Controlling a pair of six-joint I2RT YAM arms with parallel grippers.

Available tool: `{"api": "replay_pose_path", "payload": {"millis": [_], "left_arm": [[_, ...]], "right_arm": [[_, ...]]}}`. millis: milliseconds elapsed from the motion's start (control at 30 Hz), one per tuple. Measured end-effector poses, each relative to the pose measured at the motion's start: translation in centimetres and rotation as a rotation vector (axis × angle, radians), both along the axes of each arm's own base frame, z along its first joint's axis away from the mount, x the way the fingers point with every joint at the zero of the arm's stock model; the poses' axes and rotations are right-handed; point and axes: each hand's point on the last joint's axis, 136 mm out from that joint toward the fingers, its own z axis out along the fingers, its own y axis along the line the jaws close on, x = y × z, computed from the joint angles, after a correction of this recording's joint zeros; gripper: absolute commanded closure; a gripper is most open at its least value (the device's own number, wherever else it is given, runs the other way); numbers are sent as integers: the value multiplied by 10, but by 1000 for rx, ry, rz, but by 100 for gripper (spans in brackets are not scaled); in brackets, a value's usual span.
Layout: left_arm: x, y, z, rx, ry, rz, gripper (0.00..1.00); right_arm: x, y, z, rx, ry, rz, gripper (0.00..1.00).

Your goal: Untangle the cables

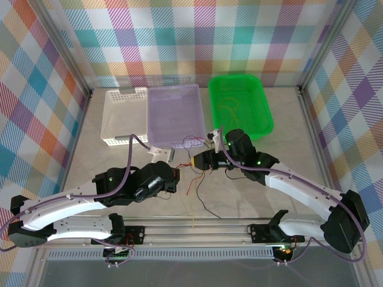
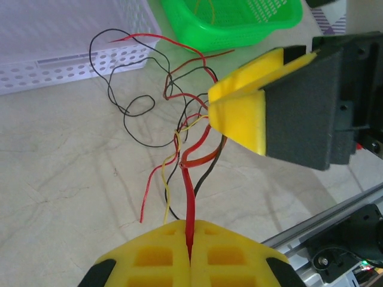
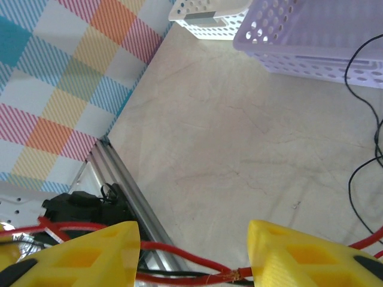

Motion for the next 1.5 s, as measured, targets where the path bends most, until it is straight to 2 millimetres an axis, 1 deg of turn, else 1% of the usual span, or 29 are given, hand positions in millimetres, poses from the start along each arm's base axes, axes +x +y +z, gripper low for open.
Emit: {"api": "replay_pose_path", "payload": {"millis": [167,267,367,500,567,667,733,833,967,1033,1133,1167,1200,1233,1333,1400,1467,1500], "left_arm": [[1,0,1,4,-7,1,100],[1,-1,1,-3,-8,-1,100],[1,-3,3,-18,-11,-2,100],[1,-4,6,-34,-14,-6,100],[1,-4,9,-46,-18,-8,100],[0,-3,11,-63,-24,-9,100],[0,-3,11,-68,-26,-11,100],[-1,-2,11,-84,-31,-14,100],[0,2,11,-84,-38,-7,100],[0,4,12,-88,-45,-5,98],[0,9,14,-98,-55,3,87],[0,11,13,-100,-58,6,81],[0,15,12,-101,-62,12,72],[0,18,12,-100,-69,14,64],[-1,27,13,-116,-79,27,41],[-1,32,10,-115,-82,37,29],[-2,35,6,-103,-81,39,22],[-2,35,2,-96,-77,37,20]], "right_arm": [[-10,7,-7,24,13,58,54],[-20,16,-16,29,23,113,55],[-33,24,-23,28,23,166,59],[-41,30,-17,54,-6,216,63],[-43,31,-15,62,-19,229,69],[-43,32,-14,66,-34,238,69],[-44,33,-13,67,-37,240,80],[-46,35,-14,63,-50,249,100],[-43,33,-13,44,-93,221,100],[-37,27,-7,33,-131,176,100],[-29,15,8,25,-195,97,100],[-26,10,14,28,-215,72,100],[-21,3,18,21,-231,34,100],[-15,-5,21,10,-240,-7,100],[7,-33,22,-35,-254,-144,100],[18,-51,22,-68,-259,-222,100],[19,-61,22,-87,-263,-256,100],[18,-64,24,-89,-268,-260,100]]}}
